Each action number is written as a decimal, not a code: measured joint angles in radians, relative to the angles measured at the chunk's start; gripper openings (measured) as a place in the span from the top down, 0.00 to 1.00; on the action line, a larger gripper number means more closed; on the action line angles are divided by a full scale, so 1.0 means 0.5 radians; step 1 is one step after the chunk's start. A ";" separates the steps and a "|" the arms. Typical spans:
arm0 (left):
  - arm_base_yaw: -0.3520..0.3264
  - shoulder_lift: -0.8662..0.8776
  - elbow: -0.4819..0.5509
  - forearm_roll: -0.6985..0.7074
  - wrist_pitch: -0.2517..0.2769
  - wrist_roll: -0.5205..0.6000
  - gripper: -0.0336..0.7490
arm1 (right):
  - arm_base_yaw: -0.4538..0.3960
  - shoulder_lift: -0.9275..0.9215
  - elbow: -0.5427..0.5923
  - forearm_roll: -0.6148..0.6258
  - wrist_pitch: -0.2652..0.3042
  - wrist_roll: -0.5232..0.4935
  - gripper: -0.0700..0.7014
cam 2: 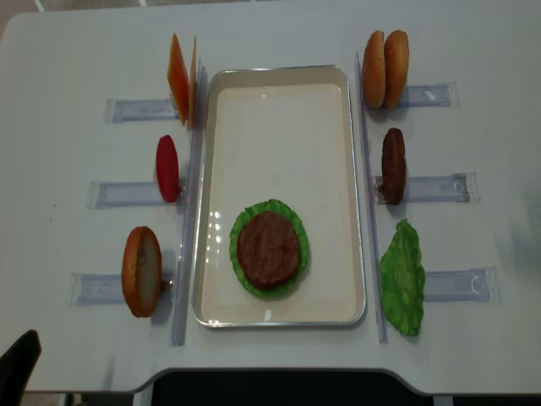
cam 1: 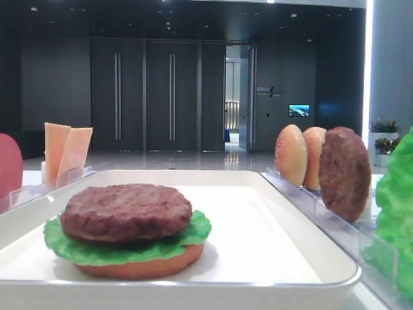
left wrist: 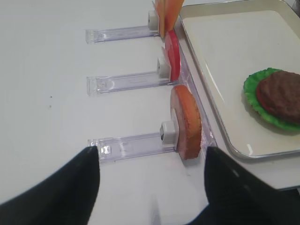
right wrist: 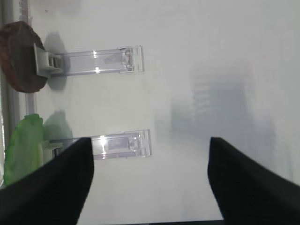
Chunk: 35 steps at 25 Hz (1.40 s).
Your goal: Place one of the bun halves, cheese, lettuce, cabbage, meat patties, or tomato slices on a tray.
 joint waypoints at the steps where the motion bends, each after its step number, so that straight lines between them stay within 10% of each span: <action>1: 0.000 0.000 0.000 0.000 0.000 0.000 0.27 | 0.000 -0.062 0.051 0.008 0.002 0.000 0.27; 35: 0.000 0.000 0.000 0.002 0.000 0.000 0.27 | 0.000 -2.014 0.979 -0.018 0.010 0.042 0.27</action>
